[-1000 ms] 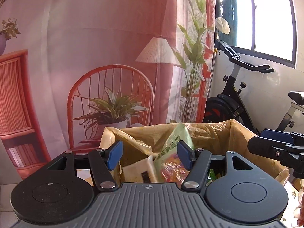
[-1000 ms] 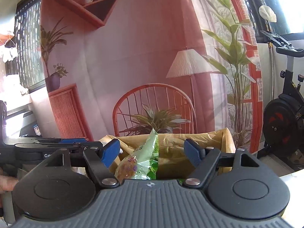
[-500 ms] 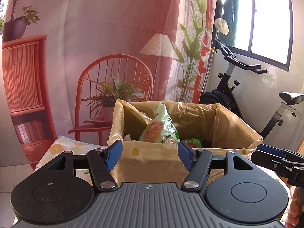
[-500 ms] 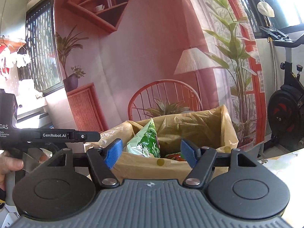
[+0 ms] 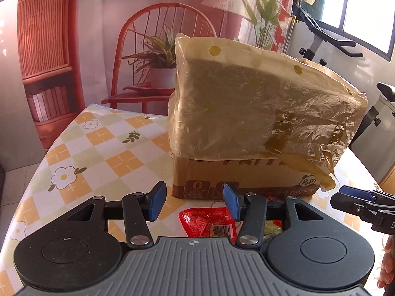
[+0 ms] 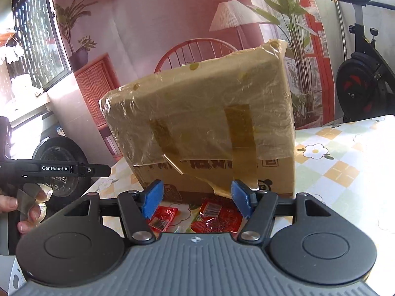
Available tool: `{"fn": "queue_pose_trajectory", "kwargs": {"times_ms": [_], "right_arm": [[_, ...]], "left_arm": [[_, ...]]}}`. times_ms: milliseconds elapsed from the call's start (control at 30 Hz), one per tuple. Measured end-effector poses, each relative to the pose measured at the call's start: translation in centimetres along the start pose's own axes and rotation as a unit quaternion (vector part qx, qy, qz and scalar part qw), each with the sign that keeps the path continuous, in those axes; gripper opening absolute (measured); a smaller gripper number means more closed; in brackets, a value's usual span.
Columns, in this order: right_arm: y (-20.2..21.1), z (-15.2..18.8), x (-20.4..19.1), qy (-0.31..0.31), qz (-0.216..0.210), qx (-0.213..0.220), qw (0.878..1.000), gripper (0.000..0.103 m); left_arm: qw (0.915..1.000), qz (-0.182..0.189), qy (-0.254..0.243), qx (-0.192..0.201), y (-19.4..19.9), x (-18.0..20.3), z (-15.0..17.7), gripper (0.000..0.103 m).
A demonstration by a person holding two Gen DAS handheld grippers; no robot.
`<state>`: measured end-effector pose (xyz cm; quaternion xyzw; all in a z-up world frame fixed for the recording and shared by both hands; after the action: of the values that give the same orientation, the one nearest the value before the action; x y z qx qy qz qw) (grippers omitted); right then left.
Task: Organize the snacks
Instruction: 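Grasp the red barcode bag with the right tool while the left nears the gold packet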
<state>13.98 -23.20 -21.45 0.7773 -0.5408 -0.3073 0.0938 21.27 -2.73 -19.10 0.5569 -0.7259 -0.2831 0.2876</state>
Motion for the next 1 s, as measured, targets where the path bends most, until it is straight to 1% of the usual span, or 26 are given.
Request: {"fn": "queue_pose_trajectory", "kwargs": {"times_ms": [100, 167, 233, 300, 367, 400, 567, 667, 733, 833, 900, 1000], "right_arm": [[-2.2, 1.2, 0.9, 0.000, 0.012, -0.033, 0.999, 0.065], [-3.9, 2.0, 1.2, -0.002, 0.007, -0.067, 0.998, 0.065], [-5.2, 2.6, 1.6, -0.006, 0.008, -0.087, 0.996, 0.065], [-6.3, 2.7, 2.1, -0.018, 0.015, -0.097, 0.995, 0.065], [-7.2, 2.7, 2.7, -0.030, 0.024, -0.103, 0.994, 0.069], [-7.7, 2.7, 2.8, -0.033, 0.026, -0.107, 0.993, 0.072], [-9.9, 2.9, 3.0, -0.039, 0.028, -0.125, 0.991, 0.072], [-10.2, 3.3, 3.3, -0.040, 0.034, -0.126, 0.991, 0.067], [-10.0, 3.5, 3.2, -0.037, 0.026, -0.123, 0.991, 0.056], [-9.2, 4.2, 3.2, -0.019, 0.022, -0.120, 0.992, 0.047], [-8.6, 4.4, 3.6, -0.023, 0.020, -0.114, 0.993, 0.044], [-7.5, 4.7, 4.1, -0.036, 0.015, -0.092, 0.995, 0.042]], "left_arm": [[1.0000, 0.000, 0.005, -0.007, -1.0, -0.3, 0.5, 0.054], [0.9999, -0.004, 0.005, -0.013, -1.8, -0.4, 1.0, 0.054], [0.9998, -0.006, 0.002, -0.019, -2.3, -0.6, 1.1, 0.054], [0.9997, -0.007, 0.000, -0.024, -2.8, -0.3, 1.3, 0.054], [0.9996, -0.007, -0.001, -0.027, -3.1, -0.3, 1.5, 0.054], [0.9996, -0.007, -0.001, -0.028, -3.3, -0.3, 1.6, 0.054], [0.9993, -0.007, -0.004, -0.036, -3.7, 0.3, 2.4, 0.054], [0.9990, -0.009, -0.009, -0.042, -3.9, 0.7, 3.1, 0.054], [0.9987, -0.012, -0.013, -0.047, -4.1, 0.8, 3.7, 0.054], [0.9982, -0.014, -0.014, -0.057, -4.5, 0.9, 4.5, 0.054], [0.9980, -0.015, -0.013, -0.060, -4.6, 1.0, 5.0, 0.054], [0.9977, -0.014, -0.013, -0.066, -4.6, 1.2, 5.7, 0.054]]}}
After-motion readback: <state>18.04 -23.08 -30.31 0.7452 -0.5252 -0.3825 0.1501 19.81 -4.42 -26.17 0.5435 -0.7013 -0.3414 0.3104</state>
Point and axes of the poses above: each gripper's, at about its wrist camera, not at the fingertips, and y roughly against the way its jaws point, x to its right, z to its underside, the point moved 7 cm from there along -y, roughly the way its jaws point, and after that the axes turned 8 degrees about -x, right-handed, at the moved point
